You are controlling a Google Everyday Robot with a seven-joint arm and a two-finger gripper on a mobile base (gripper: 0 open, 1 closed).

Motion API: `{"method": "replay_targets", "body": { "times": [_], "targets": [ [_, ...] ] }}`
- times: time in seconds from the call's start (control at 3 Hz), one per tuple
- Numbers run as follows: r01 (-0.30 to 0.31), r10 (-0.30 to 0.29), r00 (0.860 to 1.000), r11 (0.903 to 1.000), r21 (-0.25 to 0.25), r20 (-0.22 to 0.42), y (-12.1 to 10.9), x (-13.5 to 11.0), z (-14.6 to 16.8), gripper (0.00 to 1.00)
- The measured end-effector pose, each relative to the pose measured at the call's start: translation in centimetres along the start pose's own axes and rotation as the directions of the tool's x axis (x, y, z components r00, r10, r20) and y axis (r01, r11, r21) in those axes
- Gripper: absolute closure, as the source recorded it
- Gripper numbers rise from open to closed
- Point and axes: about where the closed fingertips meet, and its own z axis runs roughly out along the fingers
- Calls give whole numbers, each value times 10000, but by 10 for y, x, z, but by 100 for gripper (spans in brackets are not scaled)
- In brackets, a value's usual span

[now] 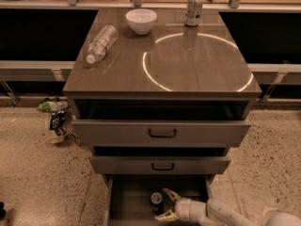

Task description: Place pepsi can into bottom drawer

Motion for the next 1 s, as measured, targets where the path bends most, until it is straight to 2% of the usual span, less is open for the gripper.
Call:
{"method": "replay_targets", "body": {
  "times": [0.33,0.67,1.0],
  "targets": [
    [-137,141,9998,9997,211,-168,8,-6,-30,2],
    [-291,306,9988,9988,391,-384,16,-11,-64,16],
    [-377,449,9965,9943,1002,-706,19,-21,-107,38]
  ]
}}
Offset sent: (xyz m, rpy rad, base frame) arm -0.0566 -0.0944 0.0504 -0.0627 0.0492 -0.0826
